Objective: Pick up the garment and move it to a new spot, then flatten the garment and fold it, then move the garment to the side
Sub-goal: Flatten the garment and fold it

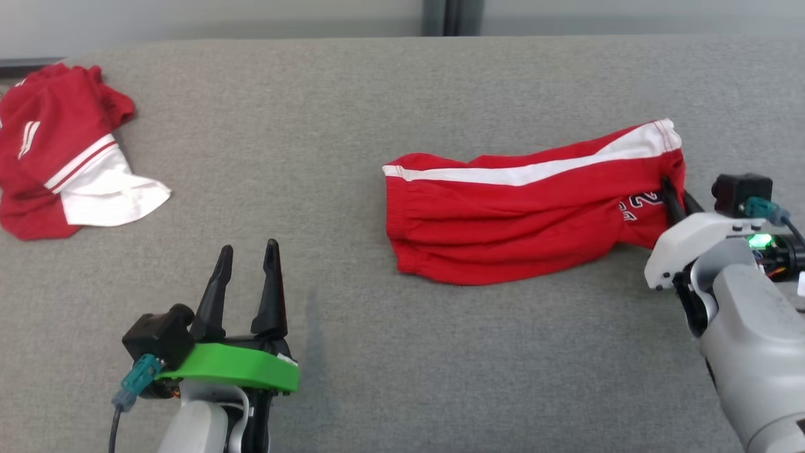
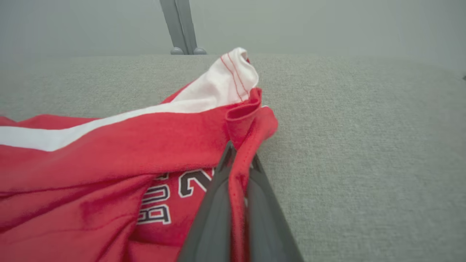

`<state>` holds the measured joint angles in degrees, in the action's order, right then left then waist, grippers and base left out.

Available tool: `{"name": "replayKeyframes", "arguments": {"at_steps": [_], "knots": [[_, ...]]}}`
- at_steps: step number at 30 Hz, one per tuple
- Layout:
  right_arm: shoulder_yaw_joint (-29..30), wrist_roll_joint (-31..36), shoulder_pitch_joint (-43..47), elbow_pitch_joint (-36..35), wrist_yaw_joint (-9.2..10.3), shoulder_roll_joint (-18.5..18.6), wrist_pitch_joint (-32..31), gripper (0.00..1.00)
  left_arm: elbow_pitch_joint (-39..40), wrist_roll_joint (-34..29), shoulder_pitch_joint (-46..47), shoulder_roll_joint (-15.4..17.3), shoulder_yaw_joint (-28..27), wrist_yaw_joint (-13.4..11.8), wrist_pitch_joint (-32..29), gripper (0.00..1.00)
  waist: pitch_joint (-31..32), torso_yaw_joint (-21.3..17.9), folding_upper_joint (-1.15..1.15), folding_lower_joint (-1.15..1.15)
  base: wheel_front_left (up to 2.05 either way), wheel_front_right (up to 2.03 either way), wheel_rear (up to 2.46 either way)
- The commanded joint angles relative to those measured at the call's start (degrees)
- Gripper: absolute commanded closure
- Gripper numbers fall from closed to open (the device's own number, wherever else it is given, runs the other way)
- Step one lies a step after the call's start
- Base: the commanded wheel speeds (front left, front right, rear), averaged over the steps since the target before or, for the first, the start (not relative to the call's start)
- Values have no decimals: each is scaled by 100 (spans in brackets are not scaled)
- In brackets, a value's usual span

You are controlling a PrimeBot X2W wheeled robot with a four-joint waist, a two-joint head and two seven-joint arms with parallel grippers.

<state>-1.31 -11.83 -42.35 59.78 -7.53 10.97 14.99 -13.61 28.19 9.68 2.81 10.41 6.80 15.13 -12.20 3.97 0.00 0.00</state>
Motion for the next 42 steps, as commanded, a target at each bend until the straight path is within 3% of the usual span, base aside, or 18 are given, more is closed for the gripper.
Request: {"name": "replayKeyframes", "arguments": {"at_steps": [1,11,22,29,37,42], "knots": [[137,69,305,-175,8,-87,23,100,8,-6,-94,17,1,23,2,0,229,-403,0,0,0,0,0],[889,616,1215,-1196,8,-468,25,100,-23,-77,-91,18,18,29,2,0,242,-672,0,0,0,0,0],[894,980,815,-1617,8,-684,-115,100,-2,-4,14,17,62,31,2,0,205,-332,0,0,0,0,0],[-88,866,326,-1787,8,-789,-352,100,51,126,83,17,98,-10,2,0,166,-100,0,0,0,0,0],[-1921,-188,164,-1953,8,-794,-651,100,91,211,166,17,170,-35,2,0,93,71,0,0,0,0,0],[-2588,-554,202,-1974,8,-794,-790,100,112,224,173,17,163,-58,2,0,52,106,0,0,0,0,0]]}}
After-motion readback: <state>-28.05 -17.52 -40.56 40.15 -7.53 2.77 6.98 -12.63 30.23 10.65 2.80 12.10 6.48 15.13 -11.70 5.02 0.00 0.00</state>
